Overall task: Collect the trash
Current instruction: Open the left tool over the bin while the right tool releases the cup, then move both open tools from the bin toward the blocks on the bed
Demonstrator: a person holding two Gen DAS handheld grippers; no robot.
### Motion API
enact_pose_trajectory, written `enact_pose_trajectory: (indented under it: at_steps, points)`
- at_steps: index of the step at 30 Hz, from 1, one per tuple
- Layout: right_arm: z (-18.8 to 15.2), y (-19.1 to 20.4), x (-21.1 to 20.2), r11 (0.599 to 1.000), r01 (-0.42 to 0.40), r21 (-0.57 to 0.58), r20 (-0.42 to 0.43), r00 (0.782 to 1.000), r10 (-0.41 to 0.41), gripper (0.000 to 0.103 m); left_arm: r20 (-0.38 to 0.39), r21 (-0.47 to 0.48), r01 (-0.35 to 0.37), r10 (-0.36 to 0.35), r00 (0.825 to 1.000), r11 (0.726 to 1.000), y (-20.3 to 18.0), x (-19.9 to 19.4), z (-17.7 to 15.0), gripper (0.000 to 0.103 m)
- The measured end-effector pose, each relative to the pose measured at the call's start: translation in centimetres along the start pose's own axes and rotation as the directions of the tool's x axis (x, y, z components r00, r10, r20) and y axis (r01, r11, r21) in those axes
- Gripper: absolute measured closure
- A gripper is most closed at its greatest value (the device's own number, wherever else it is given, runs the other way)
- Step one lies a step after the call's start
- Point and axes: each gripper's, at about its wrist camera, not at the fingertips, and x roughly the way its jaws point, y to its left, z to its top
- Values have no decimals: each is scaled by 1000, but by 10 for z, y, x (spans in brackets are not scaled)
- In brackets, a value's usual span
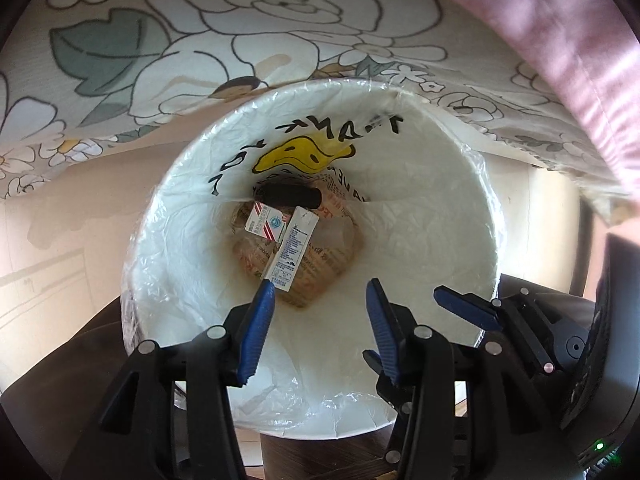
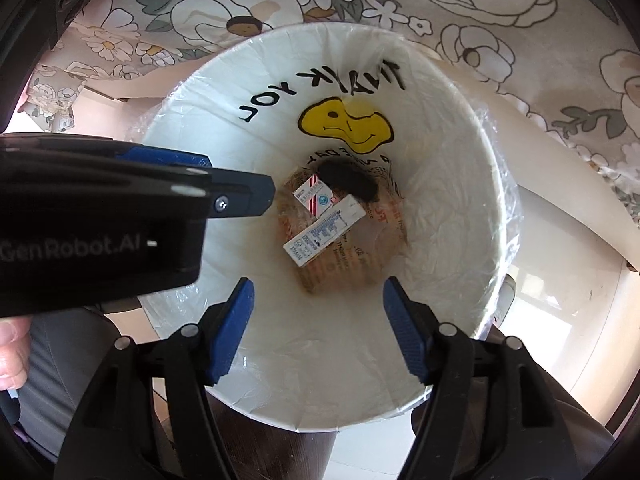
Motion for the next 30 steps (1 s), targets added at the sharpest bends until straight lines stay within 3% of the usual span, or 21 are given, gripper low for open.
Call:
enact_pose_trajectory:
  at_steps: [18, 30]
  points:
    - [-20, 9, -50, 999, 29, -34, 36, 999, -28, 36, 94, 87, -45, 37, 995, 995, -6, -59, -43, 53]
    - [-40, 12, -144, 990, 92, -107, 188, 980, -70, 36, 261, 234, -129, 66, 963, 964, -22, -151, -78, 49]
